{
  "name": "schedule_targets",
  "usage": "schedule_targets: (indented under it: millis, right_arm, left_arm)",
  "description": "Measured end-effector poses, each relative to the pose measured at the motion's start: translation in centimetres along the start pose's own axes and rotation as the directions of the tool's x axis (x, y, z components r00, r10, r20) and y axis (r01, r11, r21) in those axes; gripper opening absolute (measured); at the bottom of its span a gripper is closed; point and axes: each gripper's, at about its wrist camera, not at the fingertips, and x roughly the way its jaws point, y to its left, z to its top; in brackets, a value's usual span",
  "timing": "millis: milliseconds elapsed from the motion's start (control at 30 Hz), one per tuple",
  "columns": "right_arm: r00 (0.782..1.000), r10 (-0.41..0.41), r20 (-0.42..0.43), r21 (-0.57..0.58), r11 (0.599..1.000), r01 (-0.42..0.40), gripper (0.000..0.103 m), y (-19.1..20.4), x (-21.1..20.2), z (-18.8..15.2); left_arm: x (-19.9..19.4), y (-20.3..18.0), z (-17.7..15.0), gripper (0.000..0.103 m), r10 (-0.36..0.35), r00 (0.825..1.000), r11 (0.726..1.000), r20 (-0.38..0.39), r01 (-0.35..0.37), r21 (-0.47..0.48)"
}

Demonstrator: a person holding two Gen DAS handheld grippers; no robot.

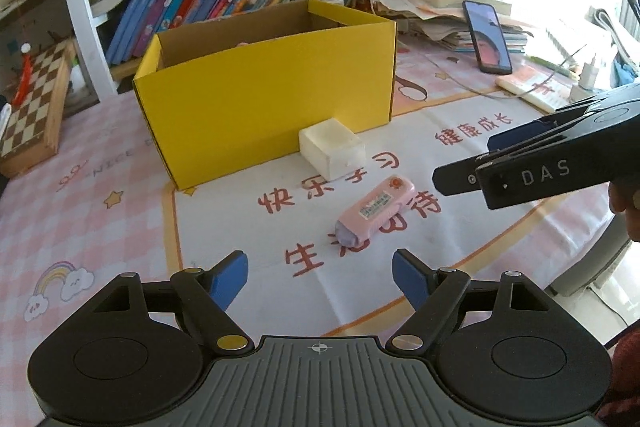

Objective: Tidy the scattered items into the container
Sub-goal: 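Grasp the pink eraser with the left gripper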

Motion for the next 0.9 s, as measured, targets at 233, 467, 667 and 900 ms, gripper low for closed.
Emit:
schedule_targets:
  millis: [233,467,667,900]
  right_arm:
    - [1.000,0.011,-0.006,-0.017,1.000,-0.011,0.066,0.1,0.4,0.4]
    - [1.000,0.008,-0.004,-0.009,1.000,-0.008,0.066,-0.4,0.6,0.6]
    - [1.000,0.013,-0.009,-0.002,1.000,-0.013,0.064,-0.9,1.2,1.0]
    - [1.000,0.019,-0.006,-0.006,1.000,-0.019,0.063,-1.2,1.7,1.6]
  left_arm:
    - [0.7,-0.2,0.3,0.081,-0.030,1.000,1.000,0.002,0.030,0.005]
    - [1.3,-1.0,0.7,0.076,-0.062,0.998,0.997,0.009,0.061,0.038]
    - [2.6,-1.3,1.1,0.061,-0.069,0.998,0.997,-0.008,0.069,0.042]
    - [4.4,-2.5,2.2,0.052,-0.102,0.995,0.990,0.010,0.101,0.094]
